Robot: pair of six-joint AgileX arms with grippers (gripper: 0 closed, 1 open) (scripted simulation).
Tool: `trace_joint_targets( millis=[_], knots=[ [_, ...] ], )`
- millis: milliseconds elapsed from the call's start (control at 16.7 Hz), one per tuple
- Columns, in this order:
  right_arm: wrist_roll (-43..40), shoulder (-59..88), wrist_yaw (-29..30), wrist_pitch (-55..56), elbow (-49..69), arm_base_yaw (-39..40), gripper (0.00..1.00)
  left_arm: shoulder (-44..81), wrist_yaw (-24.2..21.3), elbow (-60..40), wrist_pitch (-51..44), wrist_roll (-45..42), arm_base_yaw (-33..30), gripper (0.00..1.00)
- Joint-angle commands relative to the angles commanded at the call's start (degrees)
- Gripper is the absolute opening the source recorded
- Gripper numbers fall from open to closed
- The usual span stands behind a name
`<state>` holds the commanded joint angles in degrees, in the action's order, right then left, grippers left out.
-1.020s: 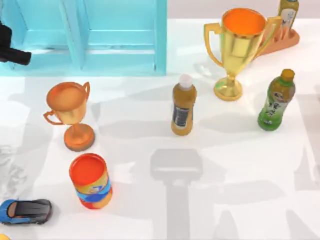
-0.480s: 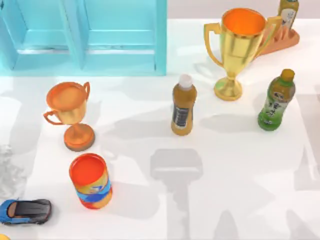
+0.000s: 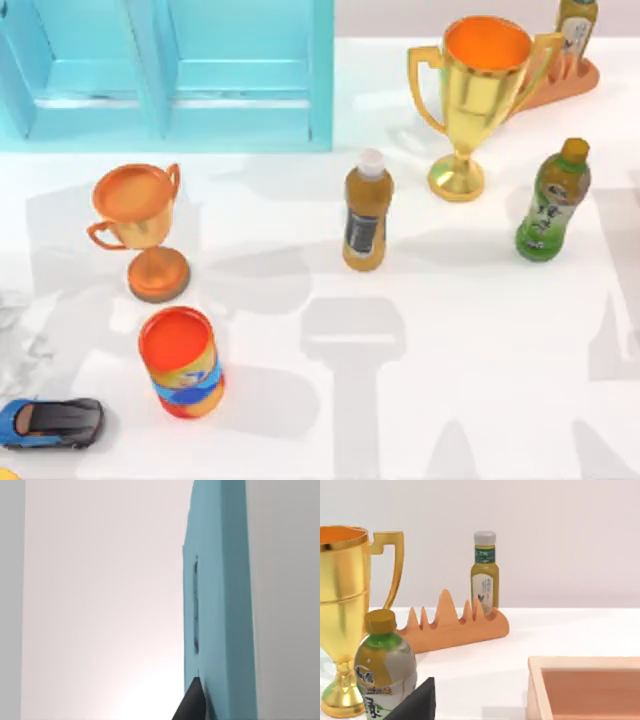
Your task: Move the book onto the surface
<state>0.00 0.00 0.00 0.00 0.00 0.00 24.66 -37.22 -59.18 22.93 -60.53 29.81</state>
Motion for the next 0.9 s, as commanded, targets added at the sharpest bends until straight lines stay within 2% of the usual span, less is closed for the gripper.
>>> trace_joint_targets(
  millis=[660,780,900],
  knots=[
    [0.00,0.00,0.00,0.00,0.00,0.00,1.00,-43.41,-58.61,-26.76,-5.52,-47.79,40.68,0.00],
    [0.00,0.00,0.00,0.00,0.00,0.00,1.00,-48.85,-67.36,-31.22,-5.57,-53.89,47.18,0.00],
    [0.00,0.00,0.00,0.00,0.00,0.00,1.00,-53.14,-74.02,-34.96,-5.43,-58.64,52.69,0.00]
  ],
)
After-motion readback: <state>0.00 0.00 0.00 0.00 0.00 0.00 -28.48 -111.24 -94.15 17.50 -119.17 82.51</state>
